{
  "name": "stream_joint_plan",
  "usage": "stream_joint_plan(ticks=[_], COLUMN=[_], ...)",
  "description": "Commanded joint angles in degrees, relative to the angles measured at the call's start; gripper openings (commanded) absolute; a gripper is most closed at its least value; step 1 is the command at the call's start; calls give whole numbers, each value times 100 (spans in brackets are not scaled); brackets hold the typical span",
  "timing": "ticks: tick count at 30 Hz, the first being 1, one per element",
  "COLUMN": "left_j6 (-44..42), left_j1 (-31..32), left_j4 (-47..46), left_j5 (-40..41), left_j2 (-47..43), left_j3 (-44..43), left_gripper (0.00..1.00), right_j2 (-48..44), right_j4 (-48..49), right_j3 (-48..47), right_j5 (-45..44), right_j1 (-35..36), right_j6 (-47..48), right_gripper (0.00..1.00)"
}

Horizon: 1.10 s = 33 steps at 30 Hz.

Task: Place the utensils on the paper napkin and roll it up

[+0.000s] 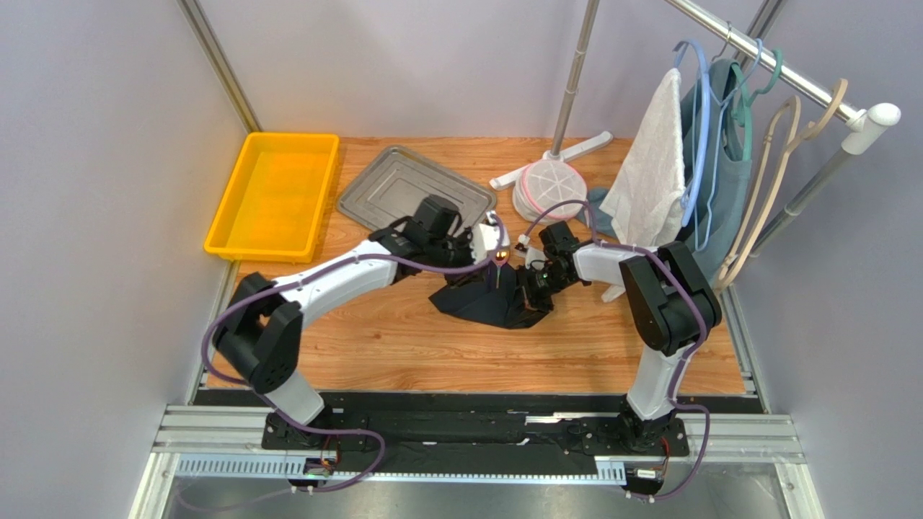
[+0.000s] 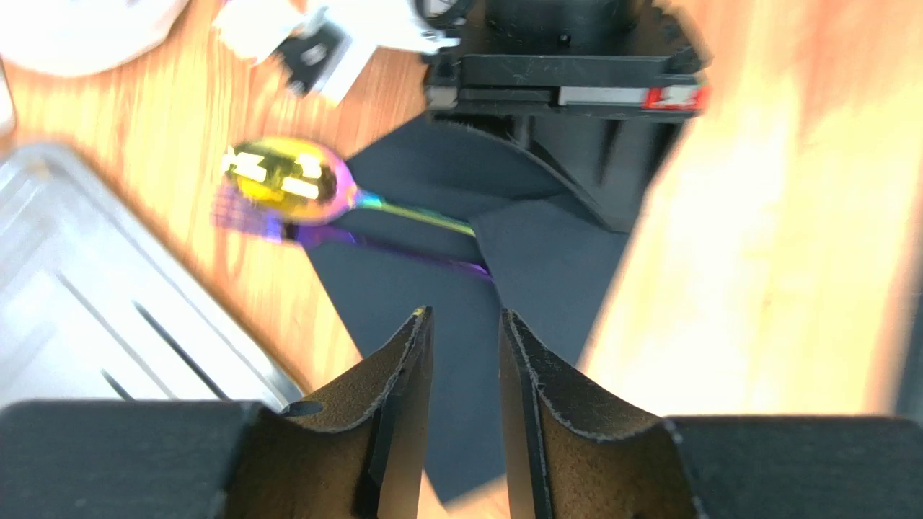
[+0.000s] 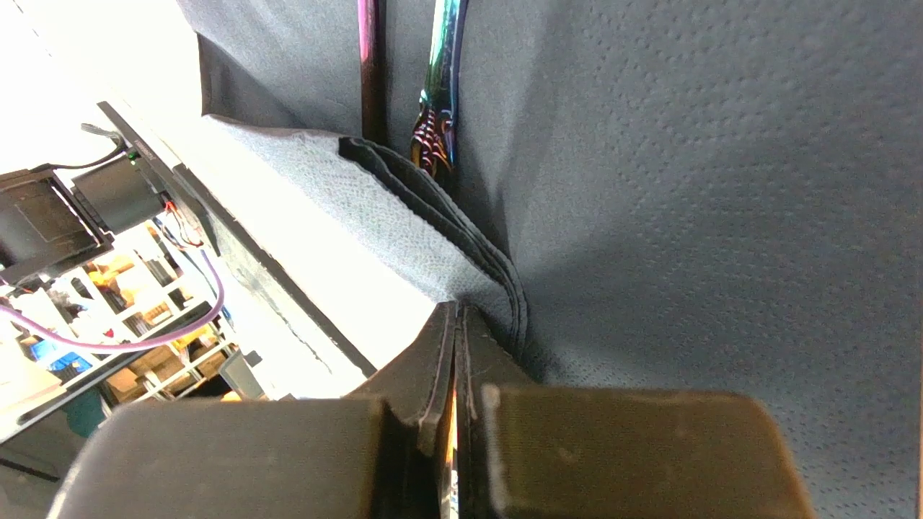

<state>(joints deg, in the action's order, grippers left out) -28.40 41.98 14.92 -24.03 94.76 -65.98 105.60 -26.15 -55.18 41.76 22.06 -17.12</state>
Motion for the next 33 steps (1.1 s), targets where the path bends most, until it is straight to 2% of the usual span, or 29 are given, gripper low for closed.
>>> stream_joint_plan(ticks=[1, 2, 5, 9, 16, 20, 26, 33], left_j6=[1596, 1853, 2838, 3919, 5256, 5635, 6065, 6093], left_j1=[-426, -540, -673, -682, -682, -673, -848, -1156], left_j4=[1240, 1329, 1199, -57, -1306, -1692, -2036, -2055], left_j5=[-1338, -1785, -2367, -2571, -2738, -2730, -2633, -2651], left_j2=[-485, -476, -476, -433, 613, 1236, 1676, 1704], left_j3=[-188, -162, 128, 761, 744, 604, 717, 1007], left_gripper=[37, 38, 40, 44, 44, 43, 41, 40], right_j2=[75, 57, 57, 101, 189, 259, 277, 312], right_j4=[66, 58, -4, -83, -215, -302, -417, -443], right_j3=[-99, -90, -125, -212, -327, -415, -520, -503], right_j5=[-300, -317, -361, -423, -520, -528, -502, -537], right_j1=[26, 26, 17, 26, 26, 17, 26, 26], right_j6=[157, 166, 227, 350, 535, 631, 781, 904], right_gripper=[0, 0, 0, 0, 0, 0, 0, 0])
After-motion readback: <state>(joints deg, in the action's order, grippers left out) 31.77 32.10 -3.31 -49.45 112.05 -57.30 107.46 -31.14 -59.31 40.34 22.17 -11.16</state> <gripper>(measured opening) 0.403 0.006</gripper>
